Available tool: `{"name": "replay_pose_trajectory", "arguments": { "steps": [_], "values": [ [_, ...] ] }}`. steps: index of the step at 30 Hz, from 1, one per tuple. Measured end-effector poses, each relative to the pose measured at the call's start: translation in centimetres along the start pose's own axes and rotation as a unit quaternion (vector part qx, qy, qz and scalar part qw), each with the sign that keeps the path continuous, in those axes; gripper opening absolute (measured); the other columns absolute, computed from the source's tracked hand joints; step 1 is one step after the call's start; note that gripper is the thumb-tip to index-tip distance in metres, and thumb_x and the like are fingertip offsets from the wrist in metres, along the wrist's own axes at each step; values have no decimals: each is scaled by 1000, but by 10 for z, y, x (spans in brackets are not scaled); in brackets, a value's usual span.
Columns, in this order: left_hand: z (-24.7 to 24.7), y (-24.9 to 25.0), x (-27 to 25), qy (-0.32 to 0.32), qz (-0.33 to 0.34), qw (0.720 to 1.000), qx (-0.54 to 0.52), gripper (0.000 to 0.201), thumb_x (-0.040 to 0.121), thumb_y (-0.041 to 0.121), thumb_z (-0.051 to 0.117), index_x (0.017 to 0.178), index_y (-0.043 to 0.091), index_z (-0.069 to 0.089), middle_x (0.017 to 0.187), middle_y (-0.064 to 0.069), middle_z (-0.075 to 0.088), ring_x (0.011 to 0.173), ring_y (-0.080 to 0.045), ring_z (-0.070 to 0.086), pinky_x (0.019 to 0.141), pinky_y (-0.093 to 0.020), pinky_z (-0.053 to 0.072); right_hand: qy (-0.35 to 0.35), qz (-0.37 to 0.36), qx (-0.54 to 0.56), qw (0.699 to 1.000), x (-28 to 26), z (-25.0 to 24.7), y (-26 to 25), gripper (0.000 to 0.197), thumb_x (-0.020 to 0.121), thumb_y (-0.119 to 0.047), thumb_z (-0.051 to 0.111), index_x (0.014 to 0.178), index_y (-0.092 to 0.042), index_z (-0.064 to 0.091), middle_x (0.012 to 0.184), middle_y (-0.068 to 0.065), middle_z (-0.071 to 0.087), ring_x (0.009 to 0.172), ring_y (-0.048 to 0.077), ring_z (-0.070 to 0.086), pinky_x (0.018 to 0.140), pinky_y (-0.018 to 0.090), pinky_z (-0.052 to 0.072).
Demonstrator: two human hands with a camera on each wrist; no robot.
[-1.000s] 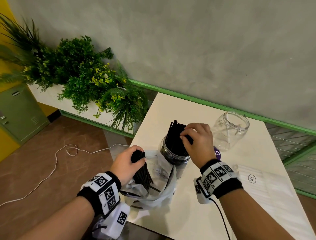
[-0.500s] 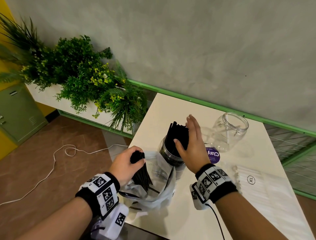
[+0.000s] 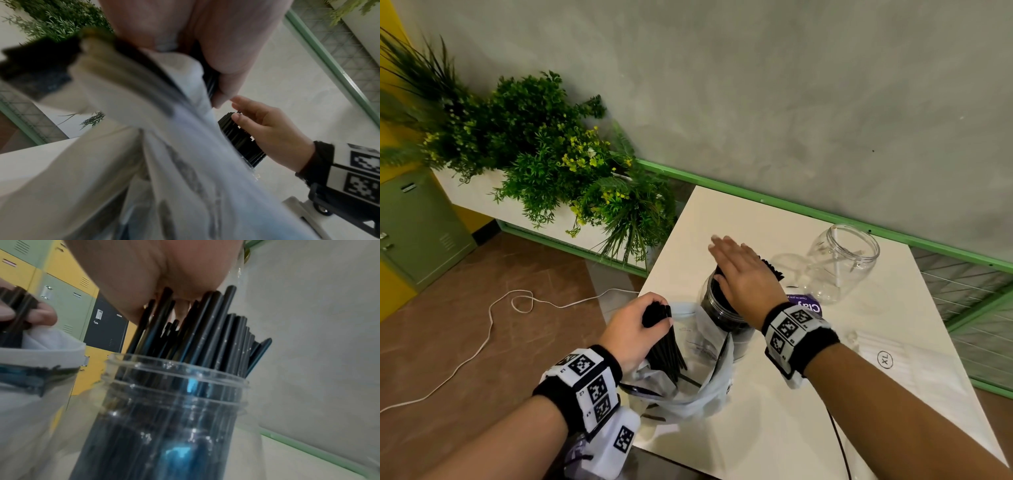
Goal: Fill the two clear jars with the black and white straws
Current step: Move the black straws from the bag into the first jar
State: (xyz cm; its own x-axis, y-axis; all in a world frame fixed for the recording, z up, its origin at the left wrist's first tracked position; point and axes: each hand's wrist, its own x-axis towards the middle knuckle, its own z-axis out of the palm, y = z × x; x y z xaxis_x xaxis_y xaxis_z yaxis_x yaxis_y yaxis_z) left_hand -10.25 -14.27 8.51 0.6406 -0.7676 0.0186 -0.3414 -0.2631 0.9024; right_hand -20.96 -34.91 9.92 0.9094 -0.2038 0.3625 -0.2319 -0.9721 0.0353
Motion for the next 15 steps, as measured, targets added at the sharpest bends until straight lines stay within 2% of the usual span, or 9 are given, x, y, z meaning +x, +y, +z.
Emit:
{"name": "replay_pose_trajectory", "arguments": {
  "steps": [1, 3, 6, 8, 10, 11, 13, 15],
  "values": [
    [0, 1, 0, 0, -1, 1000, -3, 15, 84, 12, 67, 87, 24, 58, 82, 4, 62, 76, -8, 57, 59, -8, 42, -15, 16, -24, 999, -2, -1, 1, 50, 91, -22, 60, 136, -4, 49, 145, 11, 46, 134, 29, 43, 110, 46, 36],
    [0, 1, 0, 0, -1, 1000, -4, 15, 84, 11, 67, 87, 23, 58, 82, 4, 62, 75, -7, 57, 59, -8, 42, -50, 40, -60, 996, -7, -3, 3, 53, 91, -32, 59, 137, -7, 48, 145, 10, 46, 135, 31, 40, 110, 48, 33],
    [-1, 1, 0, 1, 1, 1000, 3, 17, 84, 12, 67, 86, 26, 57, 82, 6, 61, 75, -4, 56, 59, -8, 42, -55, 57, -74, 994, -12, -8, 9, 51, 93, -39, 52, 138, -17, 48, 148, 5, 42, 137, 32, 36, 111, 49, 31],
    [-1, 1, -1, 1, 2, 1000, 3, 19, 84, 13, 67, 84, 28, 56, 81, 6, 61, 75, -4, 57, 59, -8, 42, -76, 68, -51, 993, -17, -11, 14, 59, 95, -50, 33, 146, -21, 35, 155, 0, 30, 143, 28, 26, 115, 45, 22],
    [-1, 0, -1, 0, 4, 1000, 7, 20, 84, 14, 67, 84, 30, 56, 82, 7, 61, 76, -4, 57, 59, -8, 41, -132, 75, -17, 988, -22, -10, 19, 74, 89, -62, 16, 151, -23, 21, 159, -4, 18, 146, 21, 14, 119, 41, 13],
    [-1, 0, -1, 0, 5, 1000, 10, 20, 84, 14, 67, 84, 30, 55, 82, 7, 61, 77, -4, 57, 59, -7, 41, -145, 80, -6, 986, -23, -9, 21, 78, 87, -66, 13, 152, -23, 15, 160, -4, 12, 147, 19, 10, 120, 40, 11],
    [-1, 0, -1, -1, 6, 1000, 16, 19, 84, 15, 67, 84, 30, 56, 83, 7, 61, 78, -6, 57, 60, -8, 41, -119, 90, 3, 989, -21, -9, 22, 81, 86, -69, 14, 152, -22, 8, 161, -3, 3, 147, 18, 3, 120, 37, 7],
    [-1, 0, -1, 0, 7, 1000, 16, 18, 84, 15, 67, 85, 29, 56, 82, 7, 61, 78, -8, 57, 60, -8, 41, -115, 102, -1, 988, -13, -9, 23, 84, 85, -72, 13, 152, -24, 4, 161, -3, 1, 148, 18, 1, 119, 39, 7]
  ]
}}
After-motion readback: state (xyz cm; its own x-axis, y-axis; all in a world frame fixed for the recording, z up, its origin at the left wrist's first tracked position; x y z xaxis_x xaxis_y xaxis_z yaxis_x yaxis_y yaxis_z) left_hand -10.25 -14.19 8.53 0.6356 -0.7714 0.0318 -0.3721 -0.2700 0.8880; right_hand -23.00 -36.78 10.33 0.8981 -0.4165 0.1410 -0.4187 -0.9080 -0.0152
